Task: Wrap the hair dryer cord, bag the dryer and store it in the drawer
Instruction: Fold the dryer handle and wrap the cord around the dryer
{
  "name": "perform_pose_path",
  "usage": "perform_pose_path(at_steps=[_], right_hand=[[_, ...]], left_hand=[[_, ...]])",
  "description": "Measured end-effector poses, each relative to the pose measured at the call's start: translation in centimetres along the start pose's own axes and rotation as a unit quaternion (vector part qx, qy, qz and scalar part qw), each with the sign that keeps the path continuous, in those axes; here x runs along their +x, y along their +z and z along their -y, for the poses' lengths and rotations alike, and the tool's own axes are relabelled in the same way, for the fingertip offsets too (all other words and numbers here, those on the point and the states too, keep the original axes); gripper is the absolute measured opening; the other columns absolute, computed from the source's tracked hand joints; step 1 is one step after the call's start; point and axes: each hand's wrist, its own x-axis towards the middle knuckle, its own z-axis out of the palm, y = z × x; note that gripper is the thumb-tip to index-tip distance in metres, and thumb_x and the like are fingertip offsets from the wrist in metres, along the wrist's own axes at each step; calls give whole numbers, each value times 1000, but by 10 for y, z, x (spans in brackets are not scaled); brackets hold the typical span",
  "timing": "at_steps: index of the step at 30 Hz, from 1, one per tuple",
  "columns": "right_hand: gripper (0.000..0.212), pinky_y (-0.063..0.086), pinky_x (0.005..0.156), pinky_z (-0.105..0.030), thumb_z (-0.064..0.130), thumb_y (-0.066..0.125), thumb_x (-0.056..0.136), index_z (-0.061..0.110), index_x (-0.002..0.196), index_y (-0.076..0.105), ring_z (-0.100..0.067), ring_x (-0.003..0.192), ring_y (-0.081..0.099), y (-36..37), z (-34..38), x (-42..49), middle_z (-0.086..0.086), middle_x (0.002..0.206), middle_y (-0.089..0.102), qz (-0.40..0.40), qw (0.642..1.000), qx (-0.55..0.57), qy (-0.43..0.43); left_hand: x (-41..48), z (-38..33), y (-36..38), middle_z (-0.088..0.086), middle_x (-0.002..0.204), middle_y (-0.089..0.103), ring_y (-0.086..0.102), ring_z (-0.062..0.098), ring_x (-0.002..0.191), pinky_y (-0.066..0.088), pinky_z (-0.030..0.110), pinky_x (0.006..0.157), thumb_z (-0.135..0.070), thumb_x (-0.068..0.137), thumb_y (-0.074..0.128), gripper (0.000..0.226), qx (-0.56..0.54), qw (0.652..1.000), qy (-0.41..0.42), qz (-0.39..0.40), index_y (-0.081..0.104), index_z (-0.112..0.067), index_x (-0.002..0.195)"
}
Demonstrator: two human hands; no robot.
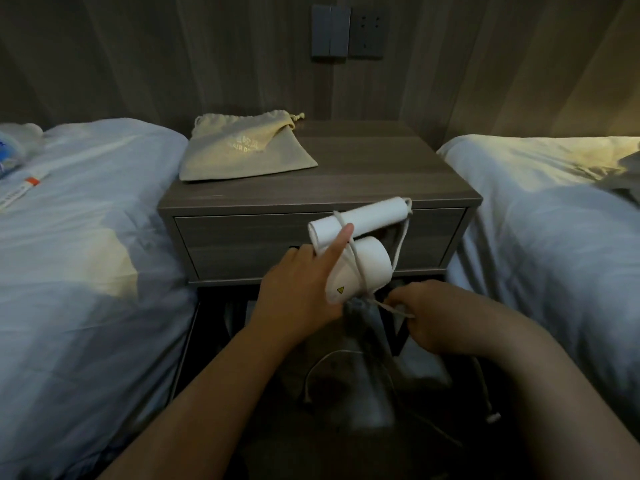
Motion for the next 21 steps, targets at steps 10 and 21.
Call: perform_pose_path(at_steps=[10, 21], right_hand=[[33, 45, 78, -26, 12, 51, 86, 34, 107, 65, -9, 88, 55, -12, -15, 0, 9, 93, 59, -138, 988, 54, -54], [21, 33, 51, -20, 32, 78, 69, 24, 63, 59, -3, 61, 51, -5, -40, 18, 11, 61, 55, -269, 958, 92, 31]], left_hand=[[-3, 17, 14, 3, 134, 44, 47, 22, 114, 44, 34, 85, -52, 72, 64, 104, 16, 989, 85, 120, -14, -48, 141], [-8, 8, 23, 3, 143, 37, 42, 21, 122, 41, 37, 98, -49, 75, 63, 104, 1, 974, 186, 130, -20, -48, 138]])
